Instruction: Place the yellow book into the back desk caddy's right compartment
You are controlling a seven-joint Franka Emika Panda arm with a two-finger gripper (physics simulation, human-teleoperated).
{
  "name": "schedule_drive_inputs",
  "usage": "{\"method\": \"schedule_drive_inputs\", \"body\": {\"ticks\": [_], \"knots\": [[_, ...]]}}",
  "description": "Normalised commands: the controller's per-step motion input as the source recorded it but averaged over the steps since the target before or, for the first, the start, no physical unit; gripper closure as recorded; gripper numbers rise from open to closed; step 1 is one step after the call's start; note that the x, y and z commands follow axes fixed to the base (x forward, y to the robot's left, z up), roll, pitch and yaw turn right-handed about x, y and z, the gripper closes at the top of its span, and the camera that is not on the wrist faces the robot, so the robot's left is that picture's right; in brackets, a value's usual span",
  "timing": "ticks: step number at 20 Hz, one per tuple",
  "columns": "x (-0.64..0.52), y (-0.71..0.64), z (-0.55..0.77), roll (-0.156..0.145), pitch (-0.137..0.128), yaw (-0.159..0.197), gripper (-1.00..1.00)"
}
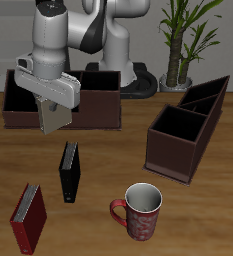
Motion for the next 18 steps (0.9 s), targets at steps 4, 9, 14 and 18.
{"method": "schedule_drive_inputs", "body": {"ticks": [4,9,14,18], "knots": [[-0.13,0.15,0.63,0.006,-0.038,0.043,1.00],[-0.24,0.24,0.59,-0.028,-0.009,0.051,1.00],[-0.35,0.27,0.56,-0.004,-0.036,0.074,1.00],[-0.24,0.18,0.32,-0.009,-0.011,0.021,1.00]]}}
